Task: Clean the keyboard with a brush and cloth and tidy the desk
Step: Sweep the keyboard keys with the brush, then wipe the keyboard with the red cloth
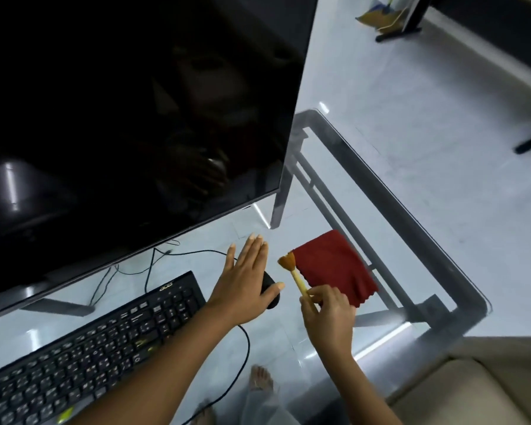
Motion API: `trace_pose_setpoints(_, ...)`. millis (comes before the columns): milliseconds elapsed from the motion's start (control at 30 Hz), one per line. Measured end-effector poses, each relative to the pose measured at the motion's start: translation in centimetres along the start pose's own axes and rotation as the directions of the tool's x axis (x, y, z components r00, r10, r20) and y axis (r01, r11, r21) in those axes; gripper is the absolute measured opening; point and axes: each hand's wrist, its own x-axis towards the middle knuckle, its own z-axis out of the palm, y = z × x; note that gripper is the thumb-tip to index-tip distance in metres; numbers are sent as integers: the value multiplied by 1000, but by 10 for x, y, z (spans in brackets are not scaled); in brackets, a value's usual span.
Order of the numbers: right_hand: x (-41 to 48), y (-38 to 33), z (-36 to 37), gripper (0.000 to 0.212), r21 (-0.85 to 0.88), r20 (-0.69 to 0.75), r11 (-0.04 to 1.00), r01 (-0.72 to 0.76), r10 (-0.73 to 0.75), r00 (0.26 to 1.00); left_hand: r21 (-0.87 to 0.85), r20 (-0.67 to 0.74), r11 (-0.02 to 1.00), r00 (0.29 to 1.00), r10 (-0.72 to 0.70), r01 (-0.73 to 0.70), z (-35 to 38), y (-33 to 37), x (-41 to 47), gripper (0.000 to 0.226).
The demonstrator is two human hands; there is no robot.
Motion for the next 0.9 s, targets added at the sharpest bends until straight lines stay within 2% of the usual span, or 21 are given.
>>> trace_pose_setpoints(67,3,2,-2,19,-46,13,999,25,-25,1000,-11,5,1000,1000,6,-6,4,3,5,88)
trace_pose_setpoints(233,42,6,-20,18,16,-65,993,113,-111,992,-12,10,1000,1000,4,-4,9,8,11,87)
trace_pose_setpoints(367,66,13,-11,38,-183,55,967,179,-171,984,-38,-17,999,1000,-10,9,9,8,9,85)
trace_pose_setpoints(467,75,21,-2,28,-200,0,953,229,-234,972,-39,-27,999,999,-30,29,7,5,3,85)
trace_pose_setpoints(533,82,19,-4,22,-132,-17,959,250,-254,967,-45,-33,998,998,-48,46,5,-1,-5,84)
trace_pose_setpoints(633,92,6,-15,18,115,76,993,34,-43,996,-70,-42,994,995,-90,87,2,-13,-21,83)
trace_pose_setpoints(733,90,-15,-26,9,375,102,923,-85,50,994,-80,-94,986,984,-151,144,-3,-31,-43,85)
trace_pose_setpoints(800,78,-38,-32,12,419,88,908,3,-44,995,-107,-124,976,971,-204,191,-6,-47,-64,86)
trace_pose_setpoints(900,48,-74,-30,22,410,66,877,252,-304,950,-123,-153,957,948,-279,262,-8,-72,-97,90)
